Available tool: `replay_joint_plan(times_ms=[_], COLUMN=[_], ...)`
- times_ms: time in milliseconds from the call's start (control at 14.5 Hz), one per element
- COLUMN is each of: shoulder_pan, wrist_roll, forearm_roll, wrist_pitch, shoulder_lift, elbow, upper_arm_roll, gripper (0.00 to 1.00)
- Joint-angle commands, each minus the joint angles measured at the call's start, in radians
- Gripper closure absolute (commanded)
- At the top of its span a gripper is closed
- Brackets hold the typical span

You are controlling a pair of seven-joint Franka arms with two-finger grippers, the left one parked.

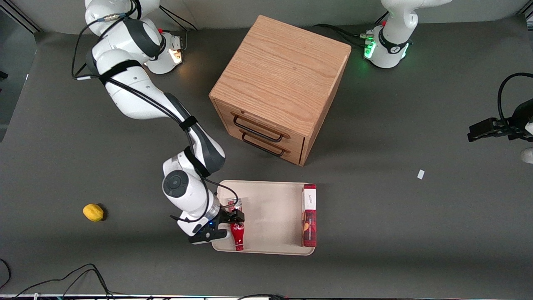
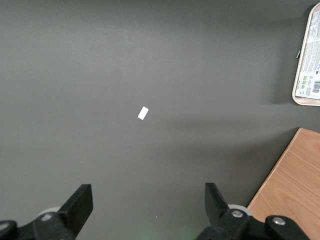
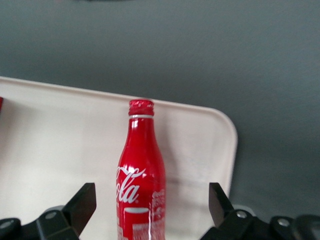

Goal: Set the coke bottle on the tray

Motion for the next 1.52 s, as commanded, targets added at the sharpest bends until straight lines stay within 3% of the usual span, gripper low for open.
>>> replay_joint_plan(times_ms=[0, 276, 483, 690, 966, 1172, 1448], shoulder_pan=[-0.061, -0.161, -0.170, -0.179, -0.176, -0.173, -0.170], wrist_roll=[0.024, 0.021, 0.001, -0.119, -0.212, -0.235, -0.311], forearm_roll=[-0.021, -0.003, 0.175, 0.225, 0.236, 0.235, 0.226], wrist_pitch=[-0.118, -0.157, -0.264, -0.304, -0.364, -0.527, -0.604], shoulder_lift=[-0.174, -0.462, -0.677, -0.866, -1.107, -1.196, -1.212], elbow=[-0.120, -0.396, -0.546, -0.706, -0.893, -0.891, -0.840], upper_arm_roll=[-0.001, -0.003, -0.088, -0.168, -0.259, -0.297, -0.331], gripper=[0.00, 0.00, 0.00, 0.00, 0.00, 0.00, 0.00])
